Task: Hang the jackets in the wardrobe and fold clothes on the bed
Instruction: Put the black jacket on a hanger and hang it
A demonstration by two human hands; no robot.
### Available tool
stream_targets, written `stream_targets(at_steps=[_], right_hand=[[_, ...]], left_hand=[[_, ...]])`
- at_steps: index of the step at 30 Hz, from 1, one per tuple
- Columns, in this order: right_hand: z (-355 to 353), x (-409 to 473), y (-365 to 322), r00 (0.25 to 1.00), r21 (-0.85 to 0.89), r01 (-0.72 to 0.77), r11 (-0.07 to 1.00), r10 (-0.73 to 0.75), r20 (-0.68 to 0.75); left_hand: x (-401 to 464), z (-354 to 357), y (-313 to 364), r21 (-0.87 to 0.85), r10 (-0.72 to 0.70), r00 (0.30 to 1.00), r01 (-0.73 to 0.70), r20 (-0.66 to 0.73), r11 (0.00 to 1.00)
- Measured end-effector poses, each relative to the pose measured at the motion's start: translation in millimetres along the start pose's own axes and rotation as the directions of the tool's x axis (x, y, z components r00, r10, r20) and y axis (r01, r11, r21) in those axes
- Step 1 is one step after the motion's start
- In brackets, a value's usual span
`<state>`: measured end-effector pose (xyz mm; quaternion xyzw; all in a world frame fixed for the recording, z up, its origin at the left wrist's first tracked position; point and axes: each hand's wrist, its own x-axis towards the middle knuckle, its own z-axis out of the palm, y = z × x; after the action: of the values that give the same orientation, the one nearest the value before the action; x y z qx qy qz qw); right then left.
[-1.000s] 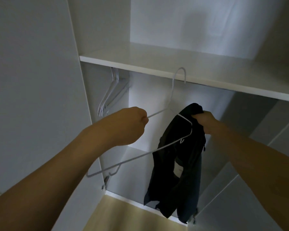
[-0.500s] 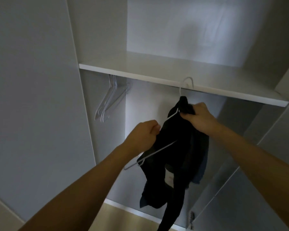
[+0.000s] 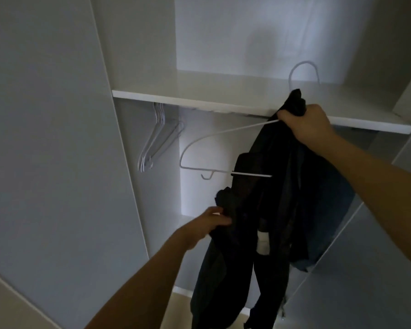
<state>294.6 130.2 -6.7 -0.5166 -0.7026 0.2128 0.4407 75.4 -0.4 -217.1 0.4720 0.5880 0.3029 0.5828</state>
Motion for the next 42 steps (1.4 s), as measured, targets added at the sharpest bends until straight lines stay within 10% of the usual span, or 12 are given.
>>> stream_targets(at_steps=[4, 8, 13, 27, 42], right_hand=[[-4, -2, -6, 0.999, 0.038, 0.031, 0.999, -0.032, 0.019], [-22, -5, 7, 0.998, 0.000, 0.055, 0.998, -0.055, 0.014], [-25, -13, 31, 0.990, -0.228, 0.131, 0.965, -0.141, -0.027], [-1, -25, -27, 0.974, -0.124, 0.208, 0.970, -0.193, 0.120], [22, -21, -32, 0.952, -0.292, 0.303, 0.907, -0.305, 0.040]], left_hand=[[19, 17, -2, 0.204, 0.004, 0.998, 0.010, -0.069, 0.979], [7, -28, 18, -0.183, 0.031, 0.951, -0.091, -0.307, 0.979], [-25, -98, 109, -0.161, 0.072, 0.853, -0.179, -0.516, 0.971], [-62, -27, 285, -0.361, 0.127, 0.960, -0.214, -0.248, 0.908], [-69, -15, 323, -0.020, 0.213, 0.878, -0.245, -0.429, 0.969]])
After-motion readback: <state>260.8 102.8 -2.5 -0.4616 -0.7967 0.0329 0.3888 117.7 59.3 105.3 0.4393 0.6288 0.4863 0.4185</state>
